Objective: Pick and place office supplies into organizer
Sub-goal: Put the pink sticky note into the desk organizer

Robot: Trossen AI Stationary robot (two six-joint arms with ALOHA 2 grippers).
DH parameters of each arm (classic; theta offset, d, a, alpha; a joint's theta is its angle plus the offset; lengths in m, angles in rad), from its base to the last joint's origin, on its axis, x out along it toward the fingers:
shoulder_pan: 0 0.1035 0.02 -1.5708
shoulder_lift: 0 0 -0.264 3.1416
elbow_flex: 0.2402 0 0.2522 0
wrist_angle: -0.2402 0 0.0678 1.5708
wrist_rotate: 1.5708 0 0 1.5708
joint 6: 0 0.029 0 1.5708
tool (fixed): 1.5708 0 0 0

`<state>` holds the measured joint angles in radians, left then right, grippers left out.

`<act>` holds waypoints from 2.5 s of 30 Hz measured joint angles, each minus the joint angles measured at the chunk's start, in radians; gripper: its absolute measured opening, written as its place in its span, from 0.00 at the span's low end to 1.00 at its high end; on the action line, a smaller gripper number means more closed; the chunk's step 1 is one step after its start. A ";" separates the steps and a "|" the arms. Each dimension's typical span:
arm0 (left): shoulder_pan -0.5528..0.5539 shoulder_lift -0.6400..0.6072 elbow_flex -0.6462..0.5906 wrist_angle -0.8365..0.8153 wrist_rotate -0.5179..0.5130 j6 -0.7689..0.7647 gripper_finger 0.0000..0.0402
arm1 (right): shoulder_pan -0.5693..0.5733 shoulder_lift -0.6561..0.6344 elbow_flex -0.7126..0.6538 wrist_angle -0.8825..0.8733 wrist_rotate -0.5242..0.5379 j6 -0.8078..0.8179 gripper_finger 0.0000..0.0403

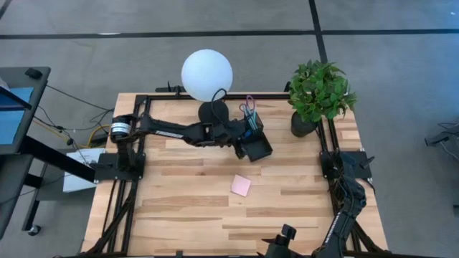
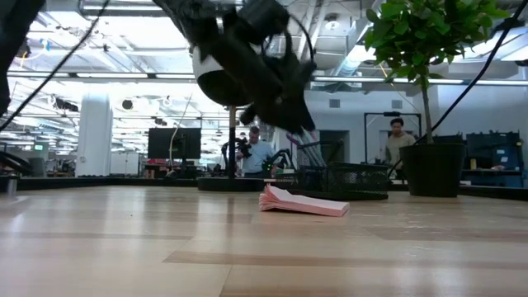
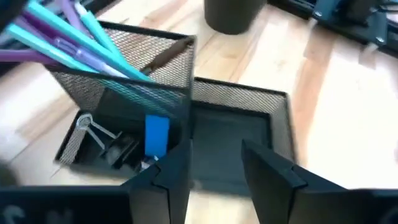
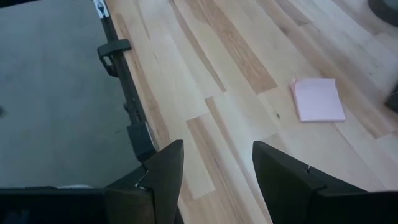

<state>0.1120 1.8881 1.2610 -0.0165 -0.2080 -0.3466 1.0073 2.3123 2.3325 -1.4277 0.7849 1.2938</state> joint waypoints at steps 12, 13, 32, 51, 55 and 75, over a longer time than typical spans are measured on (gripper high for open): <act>-0.352 -0.105 -0.045 -0.426 -0.419 -0.358 0.32 | 0.000 0.000 0.000 0.005 0.001 0.015 0.47; -0.370 -0.103 -0.059 -0.435 -0.428 -0.397 0.32 | 0.000 0.000 0.000 0.005 0.001 0.015 0.47; -0.455 -0.103 -0.251 -0.099 -0.343 -0.647 0.32 | -0.008 0.000 0.000 0.004 0.001 0.008 0.47; -0.497 0.017 -0.251 0.062 -0.345 -0.640 0.32 | -0.022 0.000 0.000 -0.011 0.000 0.004 0.47; -0.487 0.018 -0.251 0.077 -0.343 -0.644 0.32 | -0.022 0.000 0.000 -0.006 0.000 -0.017 0.47; -0.494 0.065 -0.251 0.094 -0.305 -0.737 0.32 | -0.028 0.000 0.000 -0.003 -0.001 -0.020 0.47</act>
<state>-0.3824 1.9526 1.0104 0.0777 -0.5133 -1.0836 0.9794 2.3123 2.3325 -1.4307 0.7844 1.2737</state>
